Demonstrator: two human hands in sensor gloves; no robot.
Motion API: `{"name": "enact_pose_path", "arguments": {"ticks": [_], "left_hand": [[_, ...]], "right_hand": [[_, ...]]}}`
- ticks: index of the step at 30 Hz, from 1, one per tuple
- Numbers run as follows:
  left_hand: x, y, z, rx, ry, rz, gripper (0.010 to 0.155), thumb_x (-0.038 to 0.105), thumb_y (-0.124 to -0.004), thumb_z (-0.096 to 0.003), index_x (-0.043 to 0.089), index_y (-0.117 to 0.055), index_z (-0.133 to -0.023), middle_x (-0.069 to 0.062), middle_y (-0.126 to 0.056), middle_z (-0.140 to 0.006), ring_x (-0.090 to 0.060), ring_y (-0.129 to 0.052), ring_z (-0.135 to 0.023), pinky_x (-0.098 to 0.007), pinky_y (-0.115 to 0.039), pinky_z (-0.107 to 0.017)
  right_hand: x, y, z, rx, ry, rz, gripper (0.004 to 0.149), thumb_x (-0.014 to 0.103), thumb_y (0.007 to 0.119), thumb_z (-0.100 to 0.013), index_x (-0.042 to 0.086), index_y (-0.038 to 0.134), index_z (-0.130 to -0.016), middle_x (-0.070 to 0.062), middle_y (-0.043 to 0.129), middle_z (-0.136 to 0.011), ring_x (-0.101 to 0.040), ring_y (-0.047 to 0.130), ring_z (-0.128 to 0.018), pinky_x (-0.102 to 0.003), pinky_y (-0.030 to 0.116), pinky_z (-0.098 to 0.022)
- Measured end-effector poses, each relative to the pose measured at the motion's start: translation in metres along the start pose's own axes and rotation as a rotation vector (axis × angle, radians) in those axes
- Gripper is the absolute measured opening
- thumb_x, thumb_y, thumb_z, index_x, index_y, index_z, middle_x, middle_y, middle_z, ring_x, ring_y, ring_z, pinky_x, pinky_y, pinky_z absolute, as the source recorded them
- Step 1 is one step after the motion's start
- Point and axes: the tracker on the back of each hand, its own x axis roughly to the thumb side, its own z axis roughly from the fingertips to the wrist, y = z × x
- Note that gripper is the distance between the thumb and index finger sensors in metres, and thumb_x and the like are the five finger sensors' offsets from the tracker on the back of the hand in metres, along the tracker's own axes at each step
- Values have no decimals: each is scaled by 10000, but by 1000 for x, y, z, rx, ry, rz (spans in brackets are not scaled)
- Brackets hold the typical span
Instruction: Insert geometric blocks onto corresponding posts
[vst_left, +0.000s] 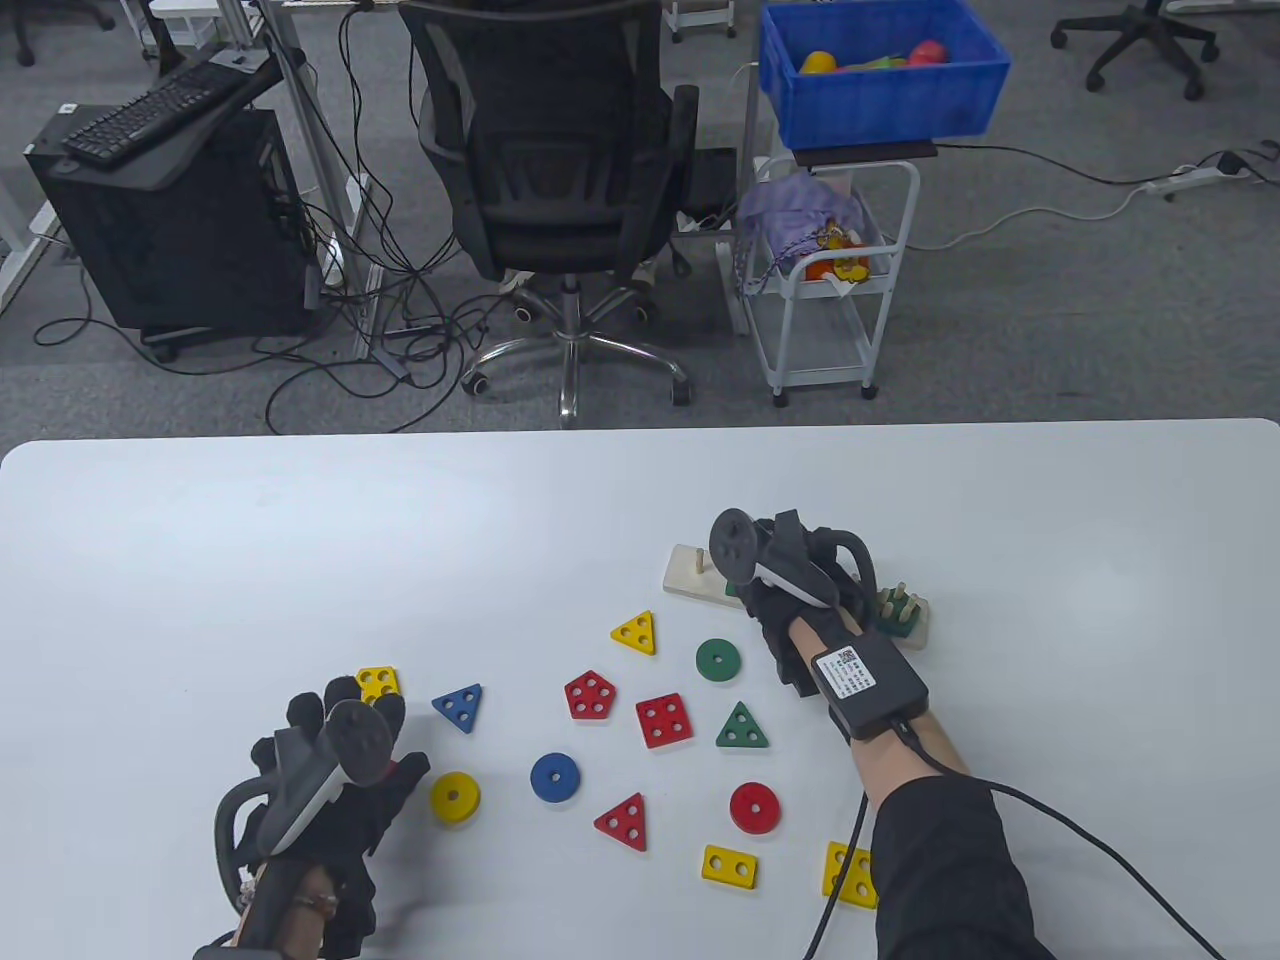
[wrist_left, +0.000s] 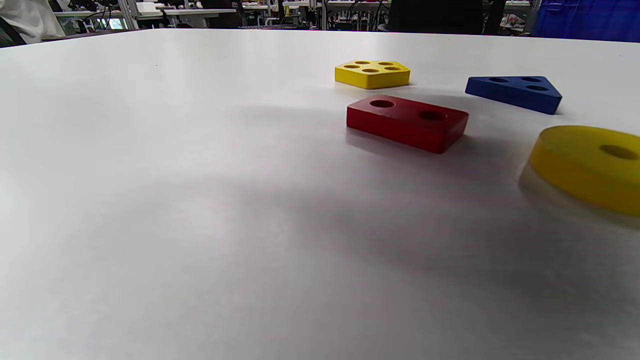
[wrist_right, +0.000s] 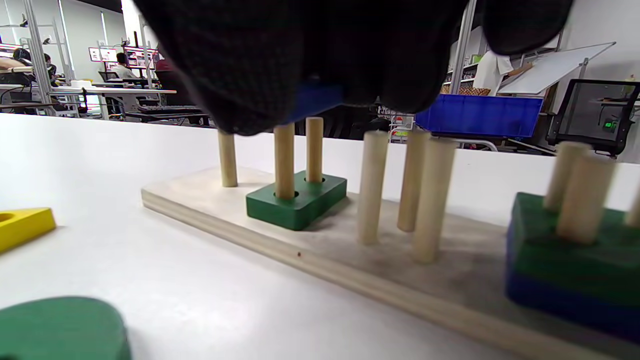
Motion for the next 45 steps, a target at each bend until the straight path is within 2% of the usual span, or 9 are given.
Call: {"name": "enact_pose_path", "arguments": {"ticks": [7, 10, 14, 17, 22, 29, 34, 40, 45], "left_hand": [[0, 0, 0, -4, 0, -5, 754, 740, -517, -348, 566, -348, -1062, 169, -101, -1203, -228, -146, -1163, -586, -231, -831], [0, 0, 0, -5, -1, -7, 754, 740, -517, -349, 565, -348, -1062, 169, -101, -1203, -227, -146, -1163, -586, -231, -832], [0, 0, 0, -5, -1, -6, 754, 739, -518, -348, 565, -348, -1062, 171, -102, -1203, -226, -147, -1163, -585, -231, -831], [1, 1, 0, -1, -4, 0, 754, 739, -518, -349, 566, -348, -1062, 172, -101, -1203, -227, -146, -1163, -586, -231, -832], [2, 0, 0, -4, -8, -9, 754, 740, -517, -349, 566, -347, -1063, 170, -101, -1203, -227, -145, -1163, -587, -230, -831], [7, -4, 0, -14, -19, -31, 755, 740, -516, -349, 563, -349, -1064, 166, -105, -1204, -230, -152, -1163, -586, -236, -831], [9, -5, 0, -23, -26, -37, 755, 740, -517, -350, 561, -349, -1065, 165, -106, -1204, -230, -154, -1162, -586, -236, -830], [11, -6, 1, -31, -25, -44, 755, 740, -516, -350, 561, -352, -1064, 165, -106, -1203, -231, -153, -1162, -585, -236, -831], [12, -7, 2, -37, -29, -50, 753, 740, -516, -350, 562, -352, -1063, 164, -107, -1203, -230, -154, -1162, -585, -238, -831]], "right_hand": [[0, 4, -5, 3, 25, 13, 634, 324, 901, -370, 218, 674, -952, -100, 754, -986, -374, 812, -867, -677, 607, -649], [-2, 5, -4, 19, 31, 25, 662, 333, 896, -376, 224, 637, -976, -114, 682, -1038, -385, 741, -934, -687, 580, -668], [-8, 2, 6, 20, -2, -2, 658, 331, 889, -380, 226, 631, -977, -117, 662, -1046, -389, 726, -944, -690, 576, -668], [-19, -4, 29, 6, -57, -77, 646, 338, 883, -382, 220, 642, -969, -123, 674, -1036, -395, 737, -929, -687, 588, -655], [-43, -6, 80, 29, -128, -52, 624, 343, 877, -385, 221, 662, -957, -122, 703, -1017, -389, 767, -907, -679, 609, -643], [-71, 10, 158, 143, -157, -56, 603, 345, 868, -388, 216, 683, -947, -124, 753, -987, -388, 818, -866, -674, 637, -621], [-79, 21, 200, 220, -179, -24, 565, 320, 859, -396, 220, 703, -930, -111, 792, -957, -373, 859, -832, -662, 655, -612], [-80, 29, 235, 298, -214, -73, 529, 307, 842, -408, 224, 718, -915, -110, 805, -942, -366, 869, -818, -655, 668, -604], [-69, 32, 250, 315, -272, -50, 604, 418, 835, -394, 209, 689, -942, -117, 771, -965, -388, 831, -841, -667, 651, -605]]}}
